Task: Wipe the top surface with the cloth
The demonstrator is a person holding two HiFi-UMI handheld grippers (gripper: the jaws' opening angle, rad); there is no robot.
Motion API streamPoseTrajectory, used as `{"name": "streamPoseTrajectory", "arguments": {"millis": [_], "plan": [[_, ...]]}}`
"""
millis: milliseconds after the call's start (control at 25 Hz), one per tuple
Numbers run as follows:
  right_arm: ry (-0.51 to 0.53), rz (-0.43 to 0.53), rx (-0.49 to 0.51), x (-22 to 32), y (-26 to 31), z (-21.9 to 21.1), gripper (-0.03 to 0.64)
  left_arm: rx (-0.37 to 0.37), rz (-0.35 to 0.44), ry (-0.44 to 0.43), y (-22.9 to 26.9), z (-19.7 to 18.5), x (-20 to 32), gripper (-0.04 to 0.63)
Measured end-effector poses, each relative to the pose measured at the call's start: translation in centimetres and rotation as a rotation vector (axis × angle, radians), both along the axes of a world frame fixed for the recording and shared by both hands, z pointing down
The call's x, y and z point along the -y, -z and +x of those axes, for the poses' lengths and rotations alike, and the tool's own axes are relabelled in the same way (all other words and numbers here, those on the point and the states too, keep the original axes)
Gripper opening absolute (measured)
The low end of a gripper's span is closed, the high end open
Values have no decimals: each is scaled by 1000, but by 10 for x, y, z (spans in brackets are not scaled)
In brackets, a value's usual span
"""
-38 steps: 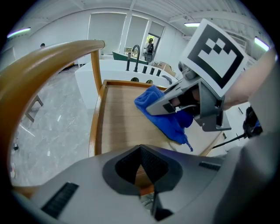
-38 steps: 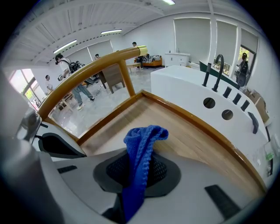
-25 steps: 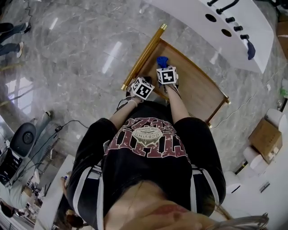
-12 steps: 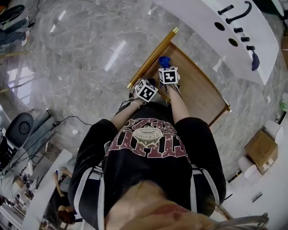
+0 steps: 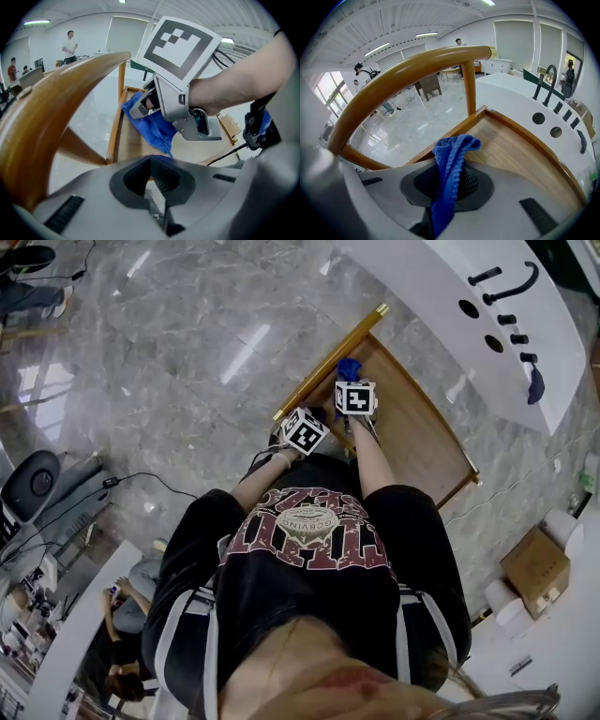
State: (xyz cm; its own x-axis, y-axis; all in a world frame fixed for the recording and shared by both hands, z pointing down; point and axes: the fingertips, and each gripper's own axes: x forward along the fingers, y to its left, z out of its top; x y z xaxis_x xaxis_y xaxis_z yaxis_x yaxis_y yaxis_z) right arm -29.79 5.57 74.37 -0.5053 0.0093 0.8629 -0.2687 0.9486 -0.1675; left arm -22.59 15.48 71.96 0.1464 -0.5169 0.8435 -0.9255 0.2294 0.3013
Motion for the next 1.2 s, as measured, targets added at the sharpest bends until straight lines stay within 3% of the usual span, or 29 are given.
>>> {"name": "streamPoseTrajectory", "arguments": {"millis": [320, 1200], "plan": [[-20, -15, 8, -4, 1, 0, 66, 5, 3, 5, 2, 0, -2, 48], [68, -84, 21, -54, -2, 12, 66, 20, -18, 29, -6, 3, -18, 48]]}}
